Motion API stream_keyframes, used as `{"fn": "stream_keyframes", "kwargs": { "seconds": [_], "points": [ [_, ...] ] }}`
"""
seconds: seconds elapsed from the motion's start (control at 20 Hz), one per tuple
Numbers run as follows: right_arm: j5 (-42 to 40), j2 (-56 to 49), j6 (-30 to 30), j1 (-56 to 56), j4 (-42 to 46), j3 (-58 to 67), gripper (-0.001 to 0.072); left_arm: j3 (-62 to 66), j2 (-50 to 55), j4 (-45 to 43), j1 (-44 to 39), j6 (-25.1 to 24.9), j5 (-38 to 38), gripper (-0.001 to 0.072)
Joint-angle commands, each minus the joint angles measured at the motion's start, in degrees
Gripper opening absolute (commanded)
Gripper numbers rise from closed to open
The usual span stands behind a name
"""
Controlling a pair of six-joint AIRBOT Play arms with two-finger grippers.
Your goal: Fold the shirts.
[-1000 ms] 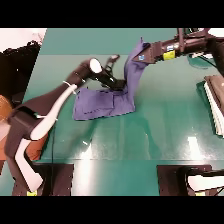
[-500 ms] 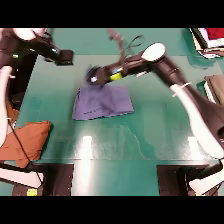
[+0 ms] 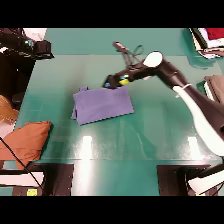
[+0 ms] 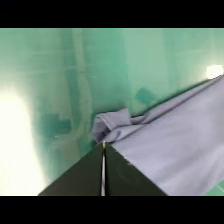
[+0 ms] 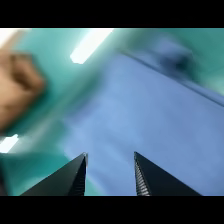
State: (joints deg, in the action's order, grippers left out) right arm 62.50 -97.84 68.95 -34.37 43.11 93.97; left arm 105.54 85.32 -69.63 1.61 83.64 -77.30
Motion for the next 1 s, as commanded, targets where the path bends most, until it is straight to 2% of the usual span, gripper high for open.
{"fn": "stream_keyframes", "kwargs": {
  "seconds": [0.0, 0.05, 0.1, 0.3, 0.5, 0.55, 0.6, 0.75, 0.85, 0.9, 0.95],
  "points": [
    [1.11, 5.16, 1.75, 9.73, 4.94, -9.66, 0.0364, 0.04, -0.28, 2.34, 0.26, -0.17, -0.09, 0.0020],
    [1.14, 5.75, 1.75, 12.79, 4.90, -12.33, 0.0550, 0.04, -0.20, 2.89, 0.26, -0.15, 0.17, 0.0020],
    [1.33, 5.77, 1.75, 15.23, 4.20, -14.34, 0.0661, -0.04, -0.20, 3.23, 0.09, -0.15, 0.70, 0.0020],
    [4.28, 1.40, 1.73, 20.20, -1.81, -18.82, 0.0647, -0.13, -0.13, 3.56, -1.46, -0.33, 2.36, 0.0019],
    [7.72, -7.13, 1.77, 16.31, -6.38, -13.77, 0.0646, -0.13, -0.09, 3.69, -3.96, -1.57, 4.13, 0.0020],
    [8.22, -9.09, 1.97, 14.80, -6.93, -12.07, 0.0633, -0.13, -0.07, 3.69, -4.31, -1.57, 4.31, 0.0020],
    [8.68, -10.91, 2.01, 13.16, -7.67, -10.29, 0.0572, -0.13, -0.07, 3.65, -4.61, -1.60, 4.35, 0.0020],
    [9.92, -15.04, 2.16, 8.28, -7.48, -4.87, 0.0546, -0.13, 0.02, 3.82, -4.61, -1.57, 4.13, 0.0020],
    [9.66, -16.41, 2.14, 5.90, -7.43, -1.86, 0.0288, -0.13, 0.02, 4.00, -4.61, -1.49, 3.63, 0.0020],
    [9.25, -16.74, 2.12, 5.07, -7.41, -0.59, 0.0228, -0.13, 0.02, 4.13, -4.61, -1.03, 3.58, 0.0020],
    [8.94, -16.83, 2.05, 4.68, -7.34, 0.50, 0.0133, -0.13, 0.02, 4.15, -4.61, -1.01, 3.54, 0.0020]
  ]
}}
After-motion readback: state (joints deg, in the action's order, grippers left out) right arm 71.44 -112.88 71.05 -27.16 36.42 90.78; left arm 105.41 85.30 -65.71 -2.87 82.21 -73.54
